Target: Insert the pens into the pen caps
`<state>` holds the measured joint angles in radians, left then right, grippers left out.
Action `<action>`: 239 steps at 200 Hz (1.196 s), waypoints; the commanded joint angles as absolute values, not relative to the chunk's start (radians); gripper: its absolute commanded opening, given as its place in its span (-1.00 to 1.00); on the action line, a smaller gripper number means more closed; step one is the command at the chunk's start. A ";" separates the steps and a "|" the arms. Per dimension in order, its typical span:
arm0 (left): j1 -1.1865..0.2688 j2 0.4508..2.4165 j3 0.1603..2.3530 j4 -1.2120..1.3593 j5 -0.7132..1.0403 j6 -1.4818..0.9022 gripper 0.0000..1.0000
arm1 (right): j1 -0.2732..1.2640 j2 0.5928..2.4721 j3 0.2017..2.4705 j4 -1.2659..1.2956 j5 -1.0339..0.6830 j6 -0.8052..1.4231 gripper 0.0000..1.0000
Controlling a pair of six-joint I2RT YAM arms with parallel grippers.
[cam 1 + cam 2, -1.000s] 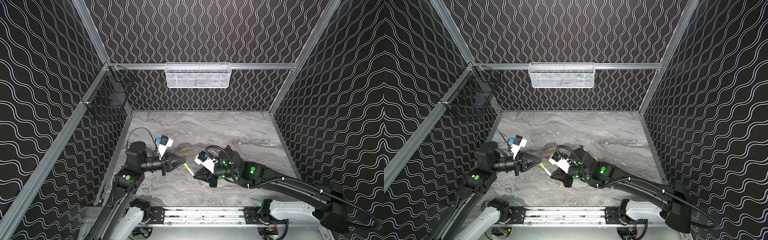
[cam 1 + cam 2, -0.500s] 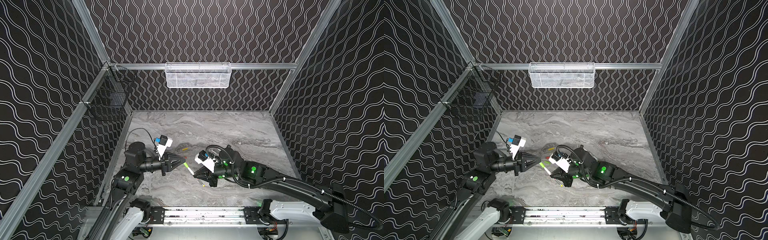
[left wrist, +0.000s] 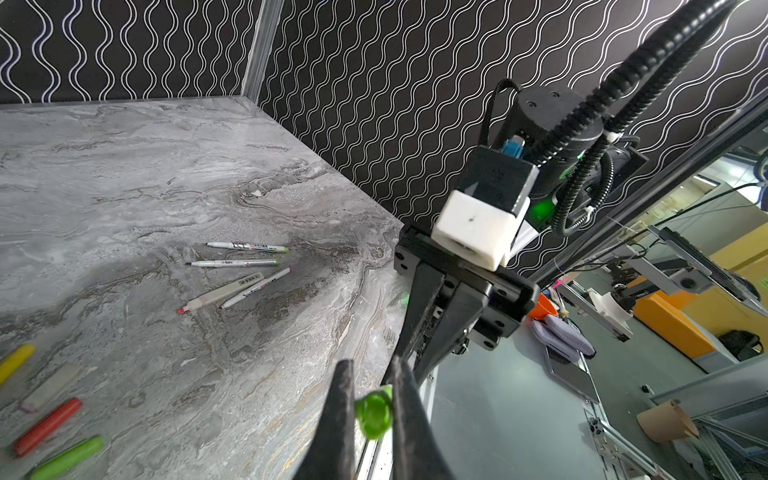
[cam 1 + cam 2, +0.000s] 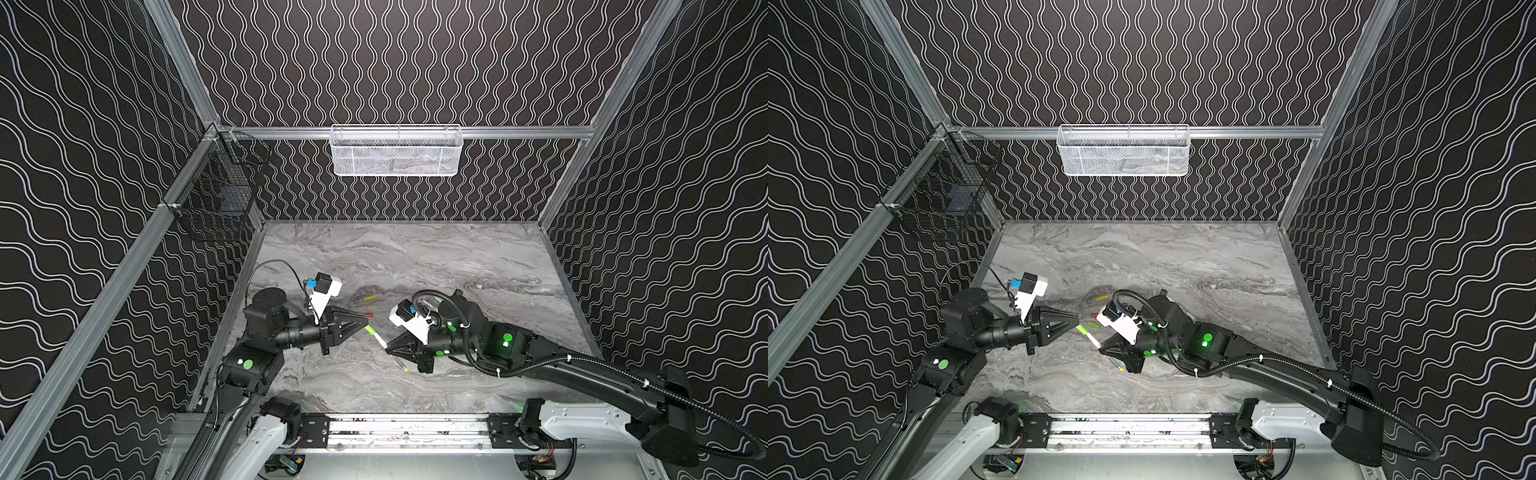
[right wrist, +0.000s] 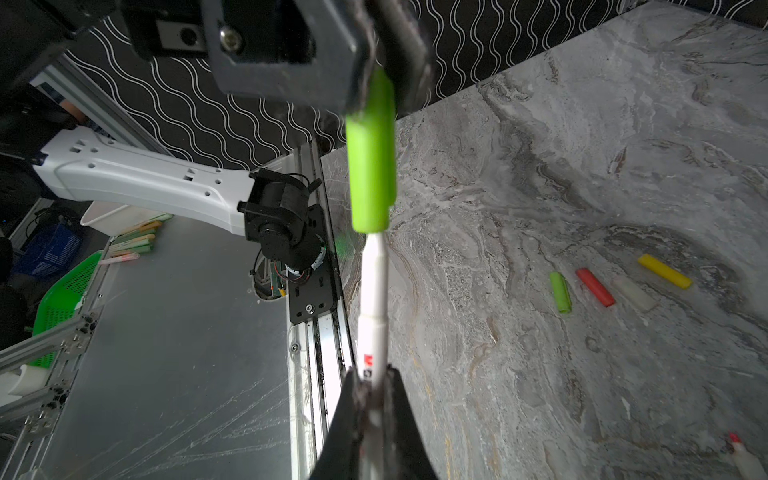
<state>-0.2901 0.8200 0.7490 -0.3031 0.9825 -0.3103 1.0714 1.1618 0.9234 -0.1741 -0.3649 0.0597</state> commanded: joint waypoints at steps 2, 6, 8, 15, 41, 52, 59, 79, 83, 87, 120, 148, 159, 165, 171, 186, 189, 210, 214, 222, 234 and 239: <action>-0.291 0.836 0.742 -0.264 1.019 -0.323 -1.00 | 1.071 1.172 0.938 -0.123 -0.367 0.055 -1.00; -0.291 0.837 0.740 -0.261 1.022 -0.324 -1.00 | 1.073 1.175 0.941 -0.123 -0.368 0.056 -1.00; -0.291 0.837 0.739 -0.258 1.024 -0.325 -1.00 | 1.073 1.176 0.942 -0.124 -0.367 0.055 -1.00; -0.291 0.834 0.737 -0.249 1.030 -0.329 -1.00 | 1.073 1.180 0.945 -0.123 -0.367 0.054 -1.00; -0.293 0.831 0.734 -0.241 1.044 -0.334 -1.00 | 1.073 1.190 0.954 -0.117 -0.364 0.052 -1.00; -0.293 0.834 0.735 -0.237 1.051 -0.335 -1.00 | 1.074 1.194 0.956 -0.115 -0.361 0.049 -1.00; -0.293 0.837 0.734 -0.235 1.053 -0.337 -1.00 | 1.075 1.196 0.958 -0.112 -0.358 0.048 -1.00; -0.296 0.844 0.732 -0.233 1.061 -0.337 -1.00 | 1.075 1.201 0.963 -0.101 -0.351 0.049 -1.00; -0.297 0.844 0.733 -0.232 1.061 -0.337 -1.00 | 1.075 1.203 0.966 -0.098 -0.350 0.049 -1.00; -0.299 0.846 0.733 -0.234 1.060 -0.336 -1.00 | 1.074 1.205 0.967 -0.095 -0.347 0.050 -1.00; -0.311 0.850 0.736 -0.247 1.047 -0.326 -1.00 | 1.075 1.230 0.991 -0.081 -0.335 0.053 -1.00; -0.325 0.850 0.737 -0.244 1.045 -0.327 -1.00 | 1.075 1.268 1.044 -0.079 -0.331 0.059 -1.00; -0.333 0.845 0.735 -0.247 1.039 -0.328 -1.00 | 1.075 1.283 1.061 -0.078 -0.324 0.066 -1.00; -0.336 0.843 0.734 -0.244 1.038 -0.329 -1.00 | 1.075 1.292 1.070 -0.073 -0.319 0.074 -1.00; -0.339 0.841 0.734 -0.242 1.036 -0.332 -1.00 | 1.075 1.299 1.078 -0.069 -0.318 0.078 -1.00; -0.340 0.832 0.734 -0.240 1.030 -0.336 -0.83 | 1.075 1.310 1.098 -0.051 -0.321 0.093 -1.00; -0.340 0.832 0.734 -0.243 1.027 -0.335 -0.78 | 1.075 1.311 1.100 -0.046 -0.322 0.097 -1.00; -0.340 0.824 0.744 -0.273 1.001 -0.320 -0.24 | 1.075 1.312 1.108 -0.020 -0.336 0.115 -1.00; -0.340 0.821 0.746 -0.278 0.996 -0.319 -0.13 | 1.074 1.311 1.108 -0.016 -0.336 0.119 -1.00; -0.341 0.815 0.750 -0.287 0.984 -0.317 0.01 | 1.075 1.307 1.108 -0.012 -0.334 0.124 -1.00; -0.341 0.801 0.751 -0.291 0.969 -0.317 0.13 | 1.074 1.298 1.103 -0.009 -0.324 0.142 -1.00; -0.340 0.793 0.751 -0.291 0.964 -0.319 0.18 | 1.074 1.294 1.103 -0.006 -0.317 0.148 -1.00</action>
<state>-0.3397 0.8135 0.7391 -0.2661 0.9730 -0.3222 1.0721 1.3094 1.0973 -0.0879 -0.3412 0.1009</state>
